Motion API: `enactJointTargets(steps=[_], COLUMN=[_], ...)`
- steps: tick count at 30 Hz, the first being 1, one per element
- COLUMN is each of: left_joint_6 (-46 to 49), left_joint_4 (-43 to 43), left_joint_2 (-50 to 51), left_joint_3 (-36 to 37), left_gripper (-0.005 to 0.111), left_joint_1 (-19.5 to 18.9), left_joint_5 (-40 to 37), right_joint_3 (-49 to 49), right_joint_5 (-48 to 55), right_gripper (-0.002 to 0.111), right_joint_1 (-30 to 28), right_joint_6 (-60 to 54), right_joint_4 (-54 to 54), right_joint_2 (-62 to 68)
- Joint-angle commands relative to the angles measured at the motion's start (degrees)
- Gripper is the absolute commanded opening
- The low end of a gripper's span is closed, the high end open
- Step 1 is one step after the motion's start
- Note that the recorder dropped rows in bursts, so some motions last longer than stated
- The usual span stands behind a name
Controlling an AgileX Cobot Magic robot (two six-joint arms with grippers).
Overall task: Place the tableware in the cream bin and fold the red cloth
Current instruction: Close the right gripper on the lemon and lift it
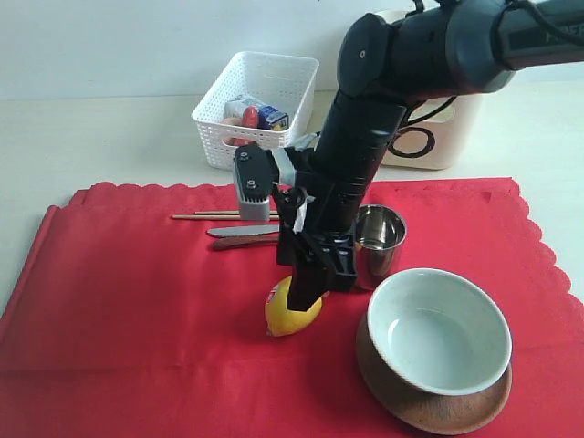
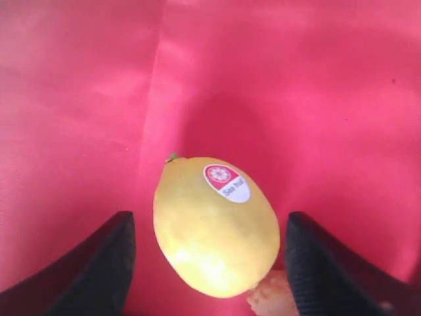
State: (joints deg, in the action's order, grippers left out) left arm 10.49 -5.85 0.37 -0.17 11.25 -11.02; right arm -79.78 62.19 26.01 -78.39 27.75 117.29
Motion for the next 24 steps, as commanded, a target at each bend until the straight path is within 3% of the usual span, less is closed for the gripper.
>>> enactJointTargets(steps=[1,14,24], left_joint_6=[-0.17,-0.17,-0.17], left_joint_4=[-0.03,-0.03,-0.03], left_joint_2=[-0.37,-0.37,-0.37], left_joint_3=[0.17,0.17,0.17], left_gripper=[0.001,0.001,0.001], left_joint_1=[0.33,0.33,0.33], left_joint_5=[0.05,0.05,0.05], right_joint_3=[0.16,0.16,0.16], right_joint_5=[-2.44,-3.40,-1.96], right_gripper=[0.062,0.062,0.062], right_joint_1=[-0.07,-0.07,-0.07], right_joint_6=[-1.03,-1.49,0.00], right_joint_4=[0.45,0.67,10.94], right_joint_2=[2.35,8.87,9.48])
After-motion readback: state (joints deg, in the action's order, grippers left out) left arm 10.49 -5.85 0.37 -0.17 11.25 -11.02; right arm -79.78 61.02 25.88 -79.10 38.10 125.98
